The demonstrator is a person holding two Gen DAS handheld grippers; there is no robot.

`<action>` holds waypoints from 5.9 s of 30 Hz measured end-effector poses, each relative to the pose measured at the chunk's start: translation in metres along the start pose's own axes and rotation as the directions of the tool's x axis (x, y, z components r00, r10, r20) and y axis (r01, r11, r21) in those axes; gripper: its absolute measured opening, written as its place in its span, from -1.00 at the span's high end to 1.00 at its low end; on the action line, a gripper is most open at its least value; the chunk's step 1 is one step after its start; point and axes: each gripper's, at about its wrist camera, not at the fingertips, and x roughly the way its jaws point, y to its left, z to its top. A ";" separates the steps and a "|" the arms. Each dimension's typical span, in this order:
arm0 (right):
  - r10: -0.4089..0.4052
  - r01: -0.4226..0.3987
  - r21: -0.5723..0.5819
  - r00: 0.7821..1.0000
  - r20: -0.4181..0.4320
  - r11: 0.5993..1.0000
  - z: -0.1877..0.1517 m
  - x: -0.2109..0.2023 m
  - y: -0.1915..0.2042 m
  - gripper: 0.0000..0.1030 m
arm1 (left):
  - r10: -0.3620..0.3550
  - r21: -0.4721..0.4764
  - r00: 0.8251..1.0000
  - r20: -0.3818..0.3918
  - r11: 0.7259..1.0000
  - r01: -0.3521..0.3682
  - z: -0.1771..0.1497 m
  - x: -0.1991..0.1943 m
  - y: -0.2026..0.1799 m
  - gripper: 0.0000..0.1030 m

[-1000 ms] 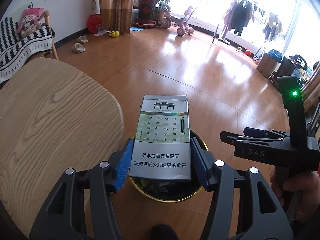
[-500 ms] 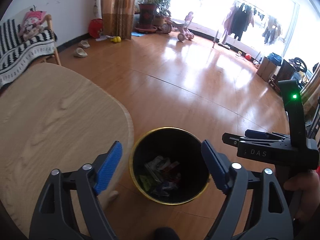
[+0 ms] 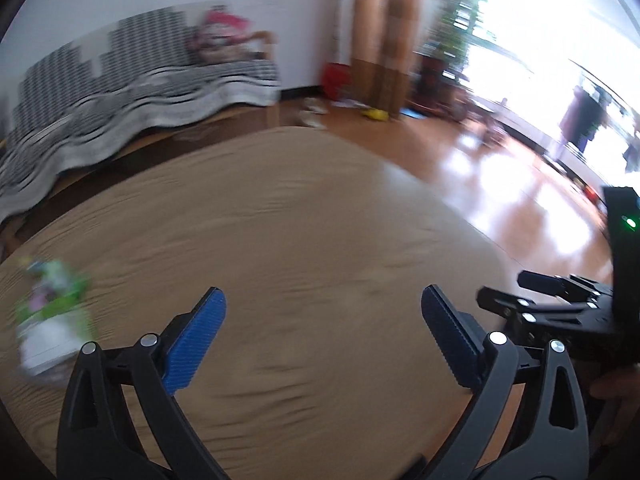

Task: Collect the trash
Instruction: 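Move both tools back over the table toward the remaining trash, then grasp the white paper with the right tool while the left tool grasps the silver blister pack, then carry the paper and blister pack over the bin and open both tools to drop them, then move both tools back over the table toward the purple toy and green tray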

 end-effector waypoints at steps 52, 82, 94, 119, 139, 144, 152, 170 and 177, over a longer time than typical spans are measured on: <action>0.468 -0.468 -0.162 0.883 -0.043 0.869 0.045 0.054 0.274 0.79 | 0.182 -0.561 0.958 -0.221 0.780 -0.277 -0.089 -0.052 0.303 -0.85; 0.303 -0.304 -0.009 0.945 0.121 0.953 0.028 -0.023 0.047 0.79 | 0.243 -0.430 0.951 -0.190 0.851 -0.303 -0.039 -0.040 0.170 0.94; -0.012 -0.039 0.220 0.974 0.224 0.975 -0.010 -0.069 -0.118 0.78 | -0.020 -0.175 0.993 -0.115 0.985 0.000 -0.007 0.008 -0.022 0.94; -0.245 0.212 0.382 0.969 0.037 0.900 -0.083 -0.056 -0.257 0.78 | -0.271 0.074 0.942 -0.200 0.954 0.290 -0.012 0.073 -0.228 0.94; -0.325 0.256 0.449 0.942 0.080 0.856 -0.097 -0.071 -0.282 -0.63 | -0.355 0.083 0.895 -0.271 0.917 0.390 -0.026 0.110 -0.278 0.94; -0.348 0.267 0.481 0.934 0.087 0.835 -0.104 -0.078 -0.294 -0.65 | -0.409 0.068 0.868 -0.283 0.894 0.443 -0.029 0.121 -0.294 0.85; -0.352 0.259 0.507 0.931 0.095 0.822 -0.105 -0.082 -0.298 -0.69 | -0.393 0.082 0.884 -0.252 0.902 0.425 -0.025 0.115 -0.288 -0.36; -0.100 0.062 0.194 0.976 0.194 0.979 -0.002 -0.031 -0.079 -0.71 | -0.043 -0.075 0.997 -0.067 0.996 0.038 0.010 0.022 -0.024 -0.79; 0.068 -0.061 -0.050 0.984 0.165 0.997 0.030 0.005 0.078 -0.72 | 0.163 -0.249 0.985 -0.065 0.953 -0.174 -0.009 -0.014 0.131 -0.80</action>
